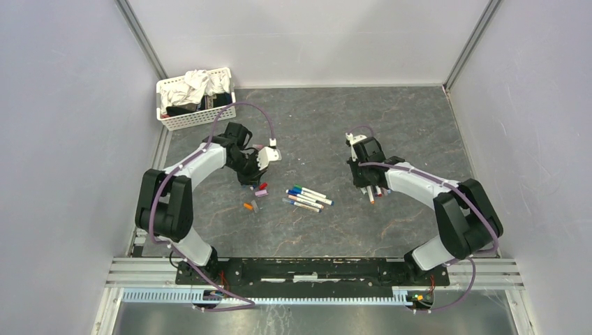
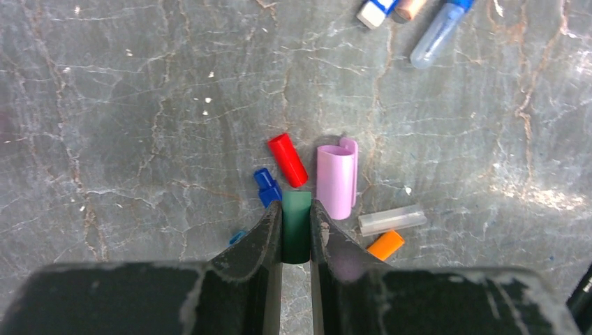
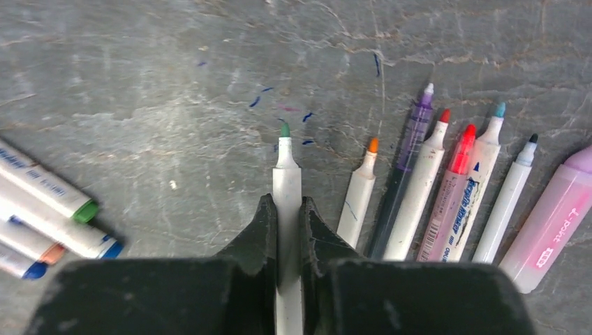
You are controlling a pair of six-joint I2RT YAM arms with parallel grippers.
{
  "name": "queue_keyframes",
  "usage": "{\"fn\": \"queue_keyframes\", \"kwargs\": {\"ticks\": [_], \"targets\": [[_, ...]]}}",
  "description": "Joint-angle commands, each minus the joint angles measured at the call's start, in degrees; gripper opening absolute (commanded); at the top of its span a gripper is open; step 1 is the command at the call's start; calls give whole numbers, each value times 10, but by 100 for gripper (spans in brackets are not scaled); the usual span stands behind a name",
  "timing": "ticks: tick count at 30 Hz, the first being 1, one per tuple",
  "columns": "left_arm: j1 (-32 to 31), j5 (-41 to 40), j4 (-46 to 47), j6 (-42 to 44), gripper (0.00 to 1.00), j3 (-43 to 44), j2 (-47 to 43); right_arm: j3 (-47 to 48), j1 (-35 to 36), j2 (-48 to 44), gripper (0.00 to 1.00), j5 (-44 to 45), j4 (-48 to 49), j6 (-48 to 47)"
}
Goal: Open the pen caps
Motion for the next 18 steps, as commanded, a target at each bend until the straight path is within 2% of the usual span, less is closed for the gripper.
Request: {"fn": "queue_keyframes", "kwargs": {"ticks": [1,7,12,15,18], "targets": [[-6,-13,46,-49,25,-3,6,-15,1,20,13,67,26,18],[-13,-10,45,-41,29,-18,11,-21,0,26,29,58,33,14],[-13,-8,46,-40,33,-24,13,-20,-2,31,34,39,29,13],[-13,-7,43,-42,37,-20,7,-21,-1,25,35,37,23,10],[-13,-3,25,-43,40,-4,-5,-27,-2,8,29,56,20,5]]}}
